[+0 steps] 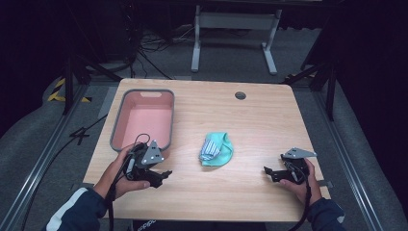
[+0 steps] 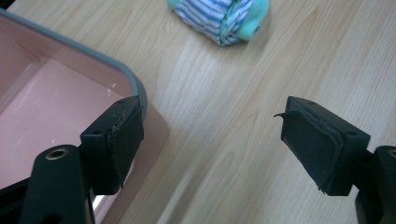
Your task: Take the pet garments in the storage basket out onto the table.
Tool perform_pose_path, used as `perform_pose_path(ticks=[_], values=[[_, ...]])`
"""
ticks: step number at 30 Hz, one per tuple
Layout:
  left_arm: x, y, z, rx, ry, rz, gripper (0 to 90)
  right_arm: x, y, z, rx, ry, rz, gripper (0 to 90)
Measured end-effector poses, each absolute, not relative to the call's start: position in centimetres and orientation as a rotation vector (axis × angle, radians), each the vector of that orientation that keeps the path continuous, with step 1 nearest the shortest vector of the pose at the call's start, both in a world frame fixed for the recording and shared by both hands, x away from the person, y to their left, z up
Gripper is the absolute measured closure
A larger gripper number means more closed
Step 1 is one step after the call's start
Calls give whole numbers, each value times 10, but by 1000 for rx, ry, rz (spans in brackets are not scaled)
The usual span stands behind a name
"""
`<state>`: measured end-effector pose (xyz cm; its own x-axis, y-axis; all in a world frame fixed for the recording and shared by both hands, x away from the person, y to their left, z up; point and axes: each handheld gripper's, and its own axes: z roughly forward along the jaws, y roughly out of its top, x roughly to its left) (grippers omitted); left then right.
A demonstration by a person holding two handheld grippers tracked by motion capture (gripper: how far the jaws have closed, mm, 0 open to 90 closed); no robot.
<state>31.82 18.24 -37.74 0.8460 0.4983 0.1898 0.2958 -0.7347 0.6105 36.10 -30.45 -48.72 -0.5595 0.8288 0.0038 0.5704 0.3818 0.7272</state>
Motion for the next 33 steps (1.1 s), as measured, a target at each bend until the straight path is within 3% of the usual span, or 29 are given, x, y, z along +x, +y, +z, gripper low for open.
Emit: perform_pose_path(ticks=[17, 33], values=[[311, 220, -415, 2492, 604, 488, 219, 361, -304, -487, 1220, 2282, 987, 104], [319, 265, -449, 2423, 743, 422, 206, 361, -304, -487, 1225, 2279, 988, 104]])
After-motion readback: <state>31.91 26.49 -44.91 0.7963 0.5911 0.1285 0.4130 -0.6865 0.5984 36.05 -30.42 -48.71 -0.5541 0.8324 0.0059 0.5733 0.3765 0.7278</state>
